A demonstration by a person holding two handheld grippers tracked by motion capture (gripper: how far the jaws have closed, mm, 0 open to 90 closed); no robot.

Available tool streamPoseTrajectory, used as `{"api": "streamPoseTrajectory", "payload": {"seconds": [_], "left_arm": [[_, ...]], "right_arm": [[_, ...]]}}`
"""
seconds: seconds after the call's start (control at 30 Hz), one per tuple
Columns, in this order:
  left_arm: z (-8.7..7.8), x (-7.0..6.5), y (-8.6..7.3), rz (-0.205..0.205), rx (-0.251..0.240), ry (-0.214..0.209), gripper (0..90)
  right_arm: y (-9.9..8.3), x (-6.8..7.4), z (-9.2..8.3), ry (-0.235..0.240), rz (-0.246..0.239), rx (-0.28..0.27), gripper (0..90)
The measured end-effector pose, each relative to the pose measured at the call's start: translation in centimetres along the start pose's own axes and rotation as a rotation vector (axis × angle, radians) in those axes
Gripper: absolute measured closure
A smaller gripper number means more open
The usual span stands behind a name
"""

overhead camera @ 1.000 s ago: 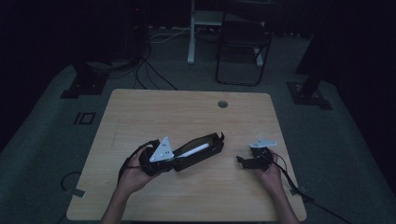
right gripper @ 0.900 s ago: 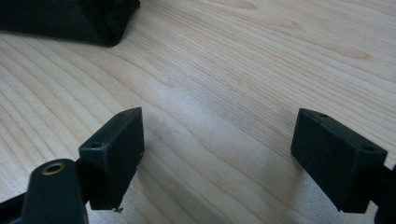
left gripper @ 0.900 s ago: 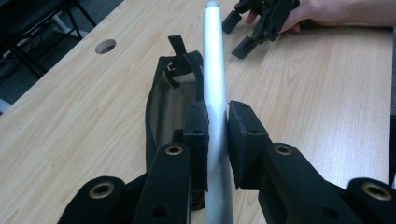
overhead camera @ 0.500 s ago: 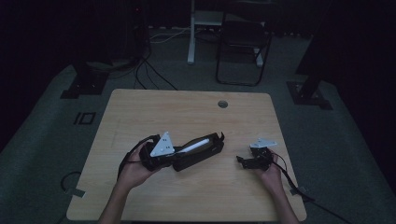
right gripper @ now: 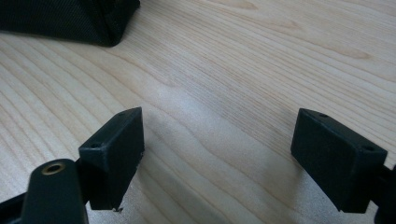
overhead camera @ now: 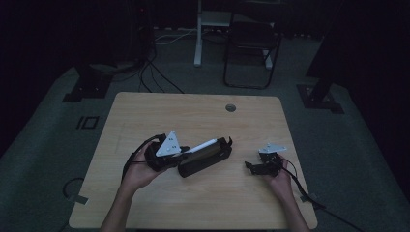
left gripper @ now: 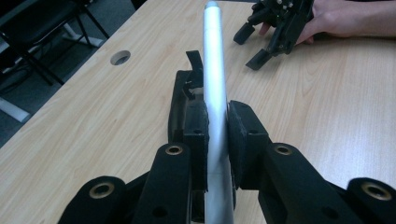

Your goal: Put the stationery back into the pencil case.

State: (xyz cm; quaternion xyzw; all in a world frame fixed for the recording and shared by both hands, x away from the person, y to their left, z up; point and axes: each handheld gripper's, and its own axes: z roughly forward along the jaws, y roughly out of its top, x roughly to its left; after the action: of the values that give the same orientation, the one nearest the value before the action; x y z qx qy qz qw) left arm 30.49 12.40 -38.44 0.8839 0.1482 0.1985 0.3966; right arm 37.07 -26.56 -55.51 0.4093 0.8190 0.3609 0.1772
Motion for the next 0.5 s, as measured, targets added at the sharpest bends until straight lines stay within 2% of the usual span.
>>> {"api": "streamPoseTrajectory", "payload": {"seconds": [0.5], "left_arm": [[0.9, 0.78, 0.25, -0.01, -0.004, 0.004, 78.7]], "right_arm": [[0.0, 0.0, 0.0, 0.0, 0.001, -0.001, 17.5]]}}
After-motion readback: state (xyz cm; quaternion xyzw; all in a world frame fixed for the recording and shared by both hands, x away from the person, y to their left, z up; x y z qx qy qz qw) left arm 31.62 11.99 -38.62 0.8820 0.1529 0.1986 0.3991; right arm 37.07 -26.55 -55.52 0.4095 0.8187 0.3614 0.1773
